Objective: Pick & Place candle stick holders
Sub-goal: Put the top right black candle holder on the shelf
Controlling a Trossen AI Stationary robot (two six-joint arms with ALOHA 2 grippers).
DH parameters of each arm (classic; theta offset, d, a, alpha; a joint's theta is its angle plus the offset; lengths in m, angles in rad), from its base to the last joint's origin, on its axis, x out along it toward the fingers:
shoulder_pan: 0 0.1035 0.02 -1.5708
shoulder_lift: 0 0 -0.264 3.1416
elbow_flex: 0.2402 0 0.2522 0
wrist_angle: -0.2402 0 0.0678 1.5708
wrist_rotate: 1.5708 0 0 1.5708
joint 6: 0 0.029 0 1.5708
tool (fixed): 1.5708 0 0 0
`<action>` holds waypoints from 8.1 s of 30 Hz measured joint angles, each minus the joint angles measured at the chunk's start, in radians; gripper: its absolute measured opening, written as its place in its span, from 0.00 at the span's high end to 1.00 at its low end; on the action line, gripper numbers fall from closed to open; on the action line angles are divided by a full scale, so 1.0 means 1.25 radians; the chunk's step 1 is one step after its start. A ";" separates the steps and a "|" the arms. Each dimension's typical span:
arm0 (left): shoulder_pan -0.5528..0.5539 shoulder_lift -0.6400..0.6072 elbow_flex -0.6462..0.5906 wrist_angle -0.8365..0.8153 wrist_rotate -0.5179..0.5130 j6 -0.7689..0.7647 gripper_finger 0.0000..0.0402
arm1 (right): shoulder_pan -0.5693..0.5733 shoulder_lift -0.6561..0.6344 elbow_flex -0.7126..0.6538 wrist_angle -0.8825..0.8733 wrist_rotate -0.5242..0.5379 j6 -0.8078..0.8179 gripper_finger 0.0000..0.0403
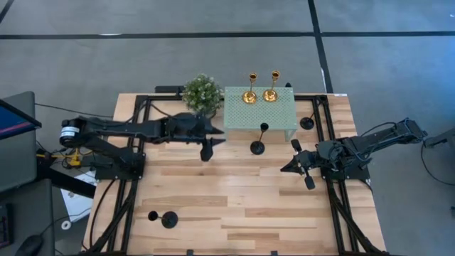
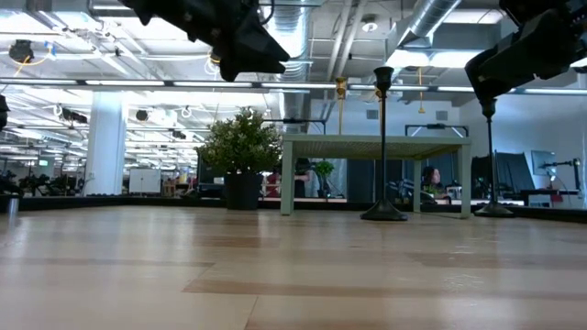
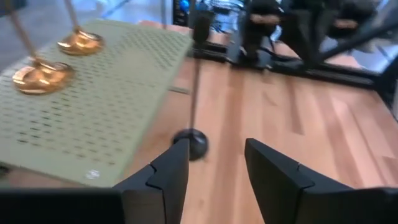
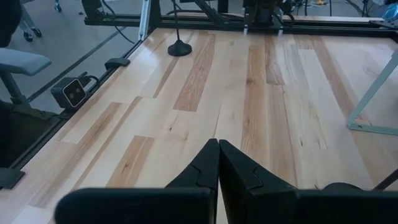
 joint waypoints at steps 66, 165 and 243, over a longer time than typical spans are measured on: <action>-0.115 -0.085 -0.073 0.054 -0.025 0.150 0.76 | 0.000 0.000 0.000 0.021 0.000 0.118 1.00; -0.113 -0.300 -0.404 0.246 -0.057 0.126 0.76 | -0.016 0.296 0.000 0.206 0.346 0.264 0.64; -0.113 -0.299 -0.404 0.249 -0.057 0.126 0.76 | -0.055 -0.016 0.273 -0.611 0.815 0.546 0.77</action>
